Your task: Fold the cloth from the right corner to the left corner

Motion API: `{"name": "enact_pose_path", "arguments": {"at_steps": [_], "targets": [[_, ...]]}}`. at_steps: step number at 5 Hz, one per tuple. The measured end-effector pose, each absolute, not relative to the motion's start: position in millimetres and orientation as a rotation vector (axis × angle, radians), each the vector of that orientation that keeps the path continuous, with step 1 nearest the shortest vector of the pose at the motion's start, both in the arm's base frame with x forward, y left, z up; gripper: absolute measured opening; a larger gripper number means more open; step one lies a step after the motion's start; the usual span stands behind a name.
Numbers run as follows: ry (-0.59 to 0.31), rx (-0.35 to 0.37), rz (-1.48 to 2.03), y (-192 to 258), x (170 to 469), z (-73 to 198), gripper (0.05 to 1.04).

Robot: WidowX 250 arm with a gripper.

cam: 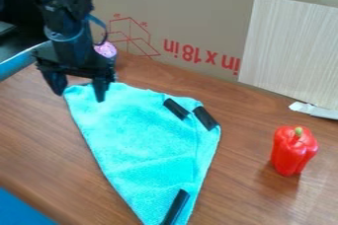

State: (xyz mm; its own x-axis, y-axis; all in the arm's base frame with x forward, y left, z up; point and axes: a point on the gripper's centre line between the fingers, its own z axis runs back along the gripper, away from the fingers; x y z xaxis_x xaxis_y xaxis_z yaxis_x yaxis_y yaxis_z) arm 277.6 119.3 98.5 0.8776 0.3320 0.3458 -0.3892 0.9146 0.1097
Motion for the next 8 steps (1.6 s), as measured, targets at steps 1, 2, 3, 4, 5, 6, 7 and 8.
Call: {"name": "enact_pose_path", "arguments": {"at_steps": [1,2,3,4,5,6,7,8], "targets": [[-0.363,0.206,0.205,137.4,281.8,96.2,0.999],[-0.409,0.225,0.038,155.9,291.0,91.5,0.999],[-0.444,0.185,-0.093,179.0,307.5,85.3,0.999],[-0.404,0.086,-0.271,187.1,332.1,82.6,0.999],[-0.35,0.023,-0.391,193.7,342.5,83.4,0.999],[-0.334,-0.05,-0.457,195.3,339.6,86.2,0.999],[-0.333,-0.085,-0.498,196.1,334.8,81.8,0.999],[-0.345,-0.054,-0.519,196.0,332.5,68.5,0.999]]}}
